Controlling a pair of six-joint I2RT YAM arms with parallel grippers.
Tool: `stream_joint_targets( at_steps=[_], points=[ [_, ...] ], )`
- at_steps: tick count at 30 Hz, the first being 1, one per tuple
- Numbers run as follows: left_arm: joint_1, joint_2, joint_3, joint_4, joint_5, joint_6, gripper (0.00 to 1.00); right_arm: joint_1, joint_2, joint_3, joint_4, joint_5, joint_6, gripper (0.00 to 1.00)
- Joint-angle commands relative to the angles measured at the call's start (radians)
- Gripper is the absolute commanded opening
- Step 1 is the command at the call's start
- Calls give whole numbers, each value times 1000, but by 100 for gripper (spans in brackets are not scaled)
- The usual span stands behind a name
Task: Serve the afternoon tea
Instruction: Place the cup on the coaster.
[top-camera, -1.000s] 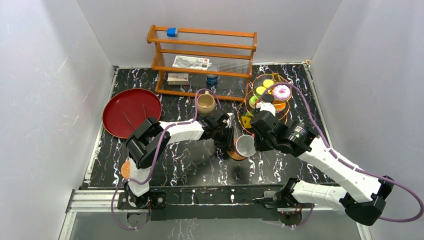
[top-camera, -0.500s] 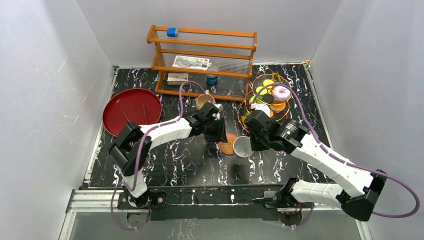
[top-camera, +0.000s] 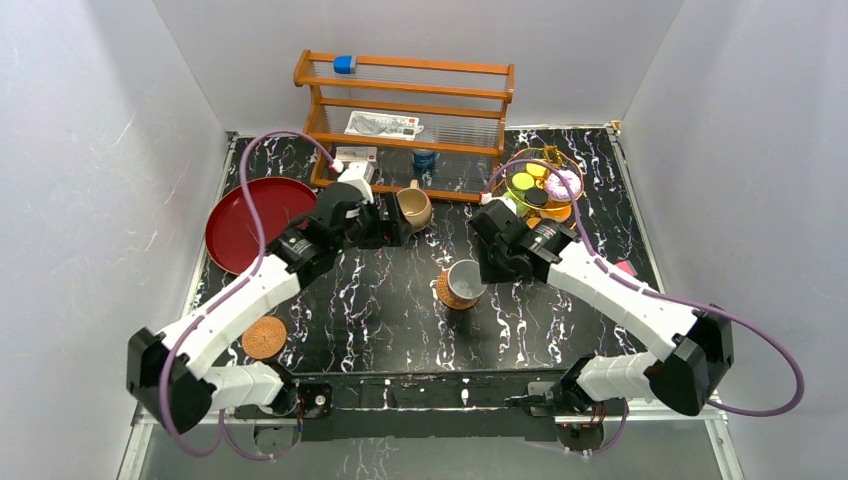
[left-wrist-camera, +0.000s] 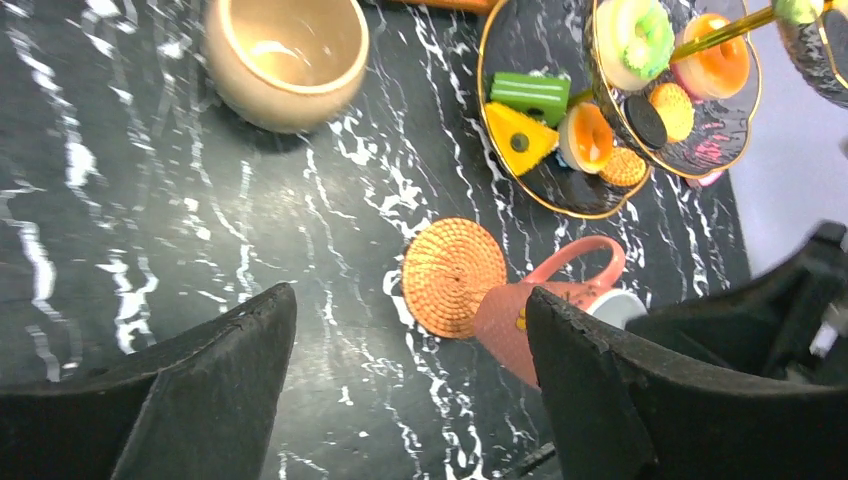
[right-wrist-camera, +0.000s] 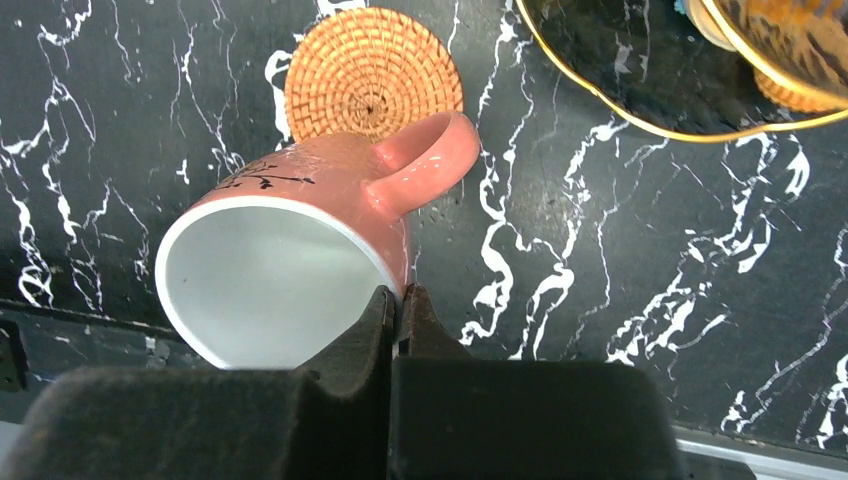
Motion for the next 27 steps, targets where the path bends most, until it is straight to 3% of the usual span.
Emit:
stream_joint_targets(
  at_steps=[1,7,15,21,22,27],
  points=[
    [-4,-128,-21,-102,-190,177,85,-64,34,36,149,-77,-39,0],
    [-4,-231,-77,-206,-313,344,90,-112,101,47,177,-116,-65,0],
    [-5,-371,-181,-199,-471,466,91,-136,181,65,179,-140,-74,0],
    [-5,-427,-240,-162,-446,464,91,-142,209,64,172,-149,-69,0],
    [-4,-428,-241,-164,-448,463,92,-143,209,62,171,-146,-68,1],
    [-5,-425,-246,-159,-452,460,92,-143,219,72,153,-149,-67,28]
  ],
)
